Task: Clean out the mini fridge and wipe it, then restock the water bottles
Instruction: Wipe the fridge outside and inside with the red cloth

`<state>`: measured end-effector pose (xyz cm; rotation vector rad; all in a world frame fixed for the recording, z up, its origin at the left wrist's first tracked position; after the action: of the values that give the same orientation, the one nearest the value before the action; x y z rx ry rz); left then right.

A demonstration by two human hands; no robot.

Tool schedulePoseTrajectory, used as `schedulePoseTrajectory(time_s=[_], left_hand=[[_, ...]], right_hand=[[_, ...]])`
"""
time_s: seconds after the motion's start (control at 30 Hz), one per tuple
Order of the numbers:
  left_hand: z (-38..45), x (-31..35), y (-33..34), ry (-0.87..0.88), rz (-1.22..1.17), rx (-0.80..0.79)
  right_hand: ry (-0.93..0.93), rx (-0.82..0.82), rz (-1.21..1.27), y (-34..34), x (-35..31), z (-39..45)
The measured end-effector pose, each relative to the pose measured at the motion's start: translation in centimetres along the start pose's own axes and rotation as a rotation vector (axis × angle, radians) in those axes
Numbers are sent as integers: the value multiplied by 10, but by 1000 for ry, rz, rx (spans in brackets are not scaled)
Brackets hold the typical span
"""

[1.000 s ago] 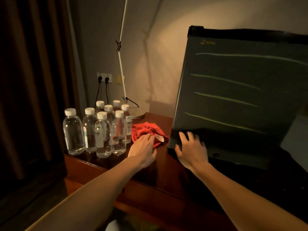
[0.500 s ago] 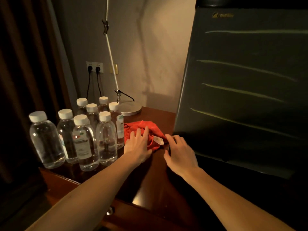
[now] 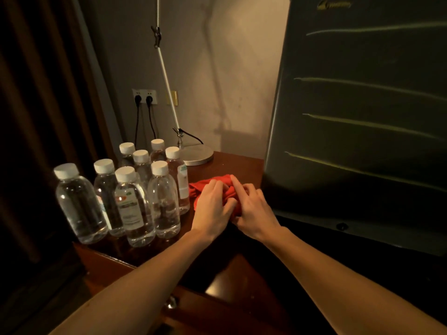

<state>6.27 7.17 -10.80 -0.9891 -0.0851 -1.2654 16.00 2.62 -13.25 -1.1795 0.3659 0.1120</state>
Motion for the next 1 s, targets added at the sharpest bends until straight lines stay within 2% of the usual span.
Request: schedulePoseTrajectory(time_s=[0.07,0.27,0.33,0.5,0.63,0.77,0.87,0.93,1.0], left_hand=[[-7,19,-16,79,-32,6],[-34,85,-67,290,-101,127],[-45,103,-72,320,-148,117],[-61,121,-31,270,-64,-51],[-57,156,20,212,-84,-178],[-35,193,44,92,-305,-74],[-14,212,58,22,-451,-5],[-3,220,72,-23,-511,-8],[4,221,86,-66,-547,-18]], right_hand=[[45,74,53,-20,-4,-7],[-27,341,83,-90,-29,-52],[-15,436,88,-114,-21,-72],[102,653,256,-178,26,-131],[75,803,424,-224,56,-164],[162,847,511,-246,100,-172],[315,970,476,-265,131,-190],[266,1049,324,-273,134,-200],[157,1012,140,-261,131,-196]])
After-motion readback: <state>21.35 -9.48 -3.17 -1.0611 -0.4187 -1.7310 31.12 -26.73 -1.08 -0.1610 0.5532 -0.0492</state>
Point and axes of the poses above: each hand's wrist, its own z-axis towards the middle knuckle, its own y-axis out of the palm, x = y × z, the point moved 10 cm from there along z, towards the middle knuckle
